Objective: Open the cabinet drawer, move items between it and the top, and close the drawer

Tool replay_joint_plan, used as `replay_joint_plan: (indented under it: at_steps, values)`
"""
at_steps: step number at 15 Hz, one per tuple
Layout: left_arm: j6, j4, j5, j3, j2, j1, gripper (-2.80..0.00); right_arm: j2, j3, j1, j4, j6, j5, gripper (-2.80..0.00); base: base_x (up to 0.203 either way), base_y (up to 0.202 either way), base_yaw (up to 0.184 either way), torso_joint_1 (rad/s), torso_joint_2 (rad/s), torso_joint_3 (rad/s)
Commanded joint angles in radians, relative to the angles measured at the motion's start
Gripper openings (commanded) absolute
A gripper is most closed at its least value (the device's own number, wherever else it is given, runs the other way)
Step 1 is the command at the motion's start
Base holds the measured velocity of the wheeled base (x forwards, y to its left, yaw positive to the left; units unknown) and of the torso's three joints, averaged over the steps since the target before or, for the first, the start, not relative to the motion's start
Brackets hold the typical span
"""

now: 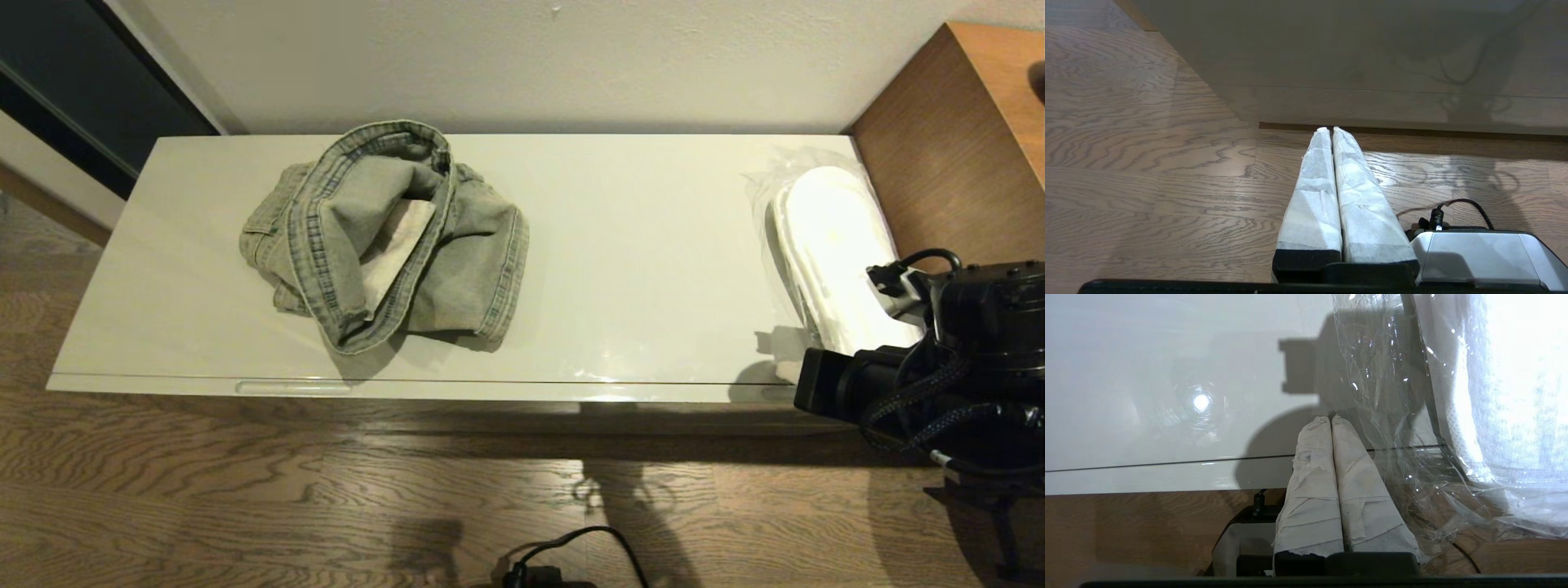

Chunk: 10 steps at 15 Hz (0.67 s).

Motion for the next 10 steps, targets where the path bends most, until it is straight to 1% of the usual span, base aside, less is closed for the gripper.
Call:
replay_joint_plan:
  at_steps: [1,3,5,6,8,9,10]
  values:
    - [0.0,0.0,0.0,0.002,0.0,0.0,-2.8,0.004,0.023,-0.001,0.009,0.004,0.0,-2.8,0.0,0.0,0.0,0.0,0.0,0.0]
    - [0.0,0.0,0.0,0.002,0.0,0.0,-2.8,0.007,0.079,-0.002,0.009,0.01,0.009,-2.8,0.0,0.0,0.0,0.0,0.0,0.0]
    - [0.0,0.0,0.0,0.002,0.0,0.0,-2.8,0.014,0.109,-0.017,0.004,0.047,0.029,-2.8,0.0,0.0,0.0,0.0,0.0,0.0]
    - [0.0,0.0,0.0,0.002,0.0,0.0,-2.8,0.016,0.111,-0.019,0.004,0.051,0.033,-2.8,0.0,0.0,0.0,0.0,0.0,0.0]
    - [0.0,0.0,0.0,0.002,0.0,0.0,-2.8,0.046,0.143,-0.101,0.002,0.087,0.133,-2.8,0.0,0.0,0.0,0.0,0.0,0.0]
    - [0.0,0.0,0.0,0.002,-0.001,0.0,-2.8,0.064,0.161,-0.13,0.001,0.095,0.184,-2.8,0.0,0.0,0.0,0.0,0.0,0.0]
    - [0.0,0.0,0.0,0.002,0.0,0.0,-2.8,0.069,0.175,-0.143,0.007,0.095,0.216,-2.8,0.0,0.0,0.0,0.0,0.0,0.0]
